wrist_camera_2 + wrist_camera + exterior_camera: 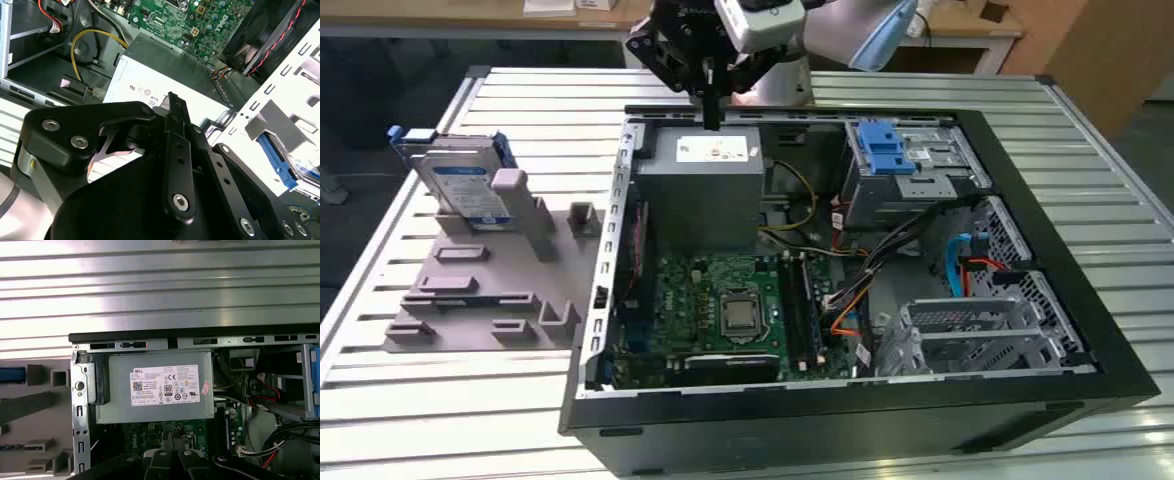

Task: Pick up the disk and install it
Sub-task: 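Reach for the disk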

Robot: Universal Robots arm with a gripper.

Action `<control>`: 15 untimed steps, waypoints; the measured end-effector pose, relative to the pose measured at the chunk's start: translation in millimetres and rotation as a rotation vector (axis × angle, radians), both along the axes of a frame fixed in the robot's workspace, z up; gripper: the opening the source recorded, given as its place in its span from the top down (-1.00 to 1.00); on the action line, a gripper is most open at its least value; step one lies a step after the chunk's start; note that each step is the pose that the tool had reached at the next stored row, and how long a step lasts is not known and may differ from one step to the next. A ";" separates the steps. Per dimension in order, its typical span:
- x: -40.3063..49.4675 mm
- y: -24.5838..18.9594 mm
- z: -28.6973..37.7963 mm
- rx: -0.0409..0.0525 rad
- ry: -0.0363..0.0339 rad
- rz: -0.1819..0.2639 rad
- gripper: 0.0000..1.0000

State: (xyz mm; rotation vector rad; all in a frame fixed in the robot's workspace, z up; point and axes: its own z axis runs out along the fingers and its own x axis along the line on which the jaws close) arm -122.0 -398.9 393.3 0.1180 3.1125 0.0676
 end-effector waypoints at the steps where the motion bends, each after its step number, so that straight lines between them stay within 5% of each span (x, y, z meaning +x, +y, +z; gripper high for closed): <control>1: 0.0 0.0 0.0 0.0000 0.0000 0.000 0.79; 15: -4.6 1.1 0.0 0.0000 0.0000 0.000 0.79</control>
